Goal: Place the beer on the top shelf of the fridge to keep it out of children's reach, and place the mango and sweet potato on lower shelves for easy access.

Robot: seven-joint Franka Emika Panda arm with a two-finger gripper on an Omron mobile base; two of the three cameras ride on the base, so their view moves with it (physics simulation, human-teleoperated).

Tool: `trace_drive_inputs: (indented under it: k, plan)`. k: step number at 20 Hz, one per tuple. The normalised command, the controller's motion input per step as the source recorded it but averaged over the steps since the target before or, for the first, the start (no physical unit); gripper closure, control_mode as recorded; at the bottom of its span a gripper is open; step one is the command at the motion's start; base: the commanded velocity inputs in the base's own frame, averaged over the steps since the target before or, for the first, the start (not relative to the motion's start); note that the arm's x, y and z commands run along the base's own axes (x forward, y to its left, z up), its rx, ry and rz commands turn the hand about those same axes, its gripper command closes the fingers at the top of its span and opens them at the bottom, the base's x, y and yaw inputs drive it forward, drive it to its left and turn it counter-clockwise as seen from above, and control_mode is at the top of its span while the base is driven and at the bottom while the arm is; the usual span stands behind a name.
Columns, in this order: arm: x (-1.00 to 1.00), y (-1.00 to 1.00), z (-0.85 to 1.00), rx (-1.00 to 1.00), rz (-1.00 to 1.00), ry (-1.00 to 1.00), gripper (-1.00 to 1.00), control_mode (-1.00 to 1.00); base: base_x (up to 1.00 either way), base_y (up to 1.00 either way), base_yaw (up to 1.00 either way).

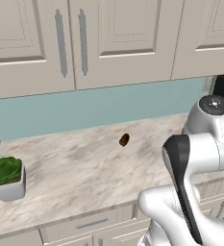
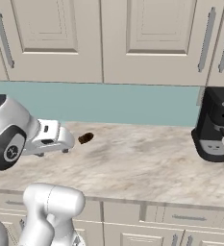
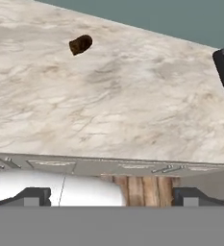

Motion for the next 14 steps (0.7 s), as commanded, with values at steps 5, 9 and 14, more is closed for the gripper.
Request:
trace_drive_inputs:
  k: [5, 9, 14]
  plan:
    - [0.25, 0.1, -0.35, 0.13, 0.0, -0.11, -1.0, -1.0, 0.0, 0.0, 0.0]
    - [0.28, 0.13, -0.42, 0.15, -0.04, -0.07, -1.0, -1.0, 0.0, 0.0, 0.0]
    - [0.31, 0.28, -0.36, 0.14, -0.09, -0.02, -1.0, -1.0, 0.0, 0.0, 0.0]
